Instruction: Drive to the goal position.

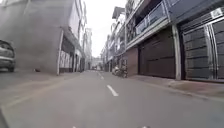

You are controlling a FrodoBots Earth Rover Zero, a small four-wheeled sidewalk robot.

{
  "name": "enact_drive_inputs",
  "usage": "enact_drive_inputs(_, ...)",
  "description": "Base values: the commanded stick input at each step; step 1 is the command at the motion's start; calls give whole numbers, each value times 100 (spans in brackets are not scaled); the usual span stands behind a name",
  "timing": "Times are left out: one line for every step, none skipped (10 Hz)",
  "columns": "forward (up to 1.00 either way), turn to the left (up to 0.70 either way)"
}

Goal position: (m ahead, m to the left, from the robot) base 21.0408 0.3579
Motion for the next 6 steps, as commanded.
enact_drive_inputs(85, 0)
enact_drive_inputs(85, 0)
enact_drive_inputs(85, 0)
enact_drive_inputs(85, 0)
enact_drive_inputs(85, 0)
enact_drive_inputs(85, 0)
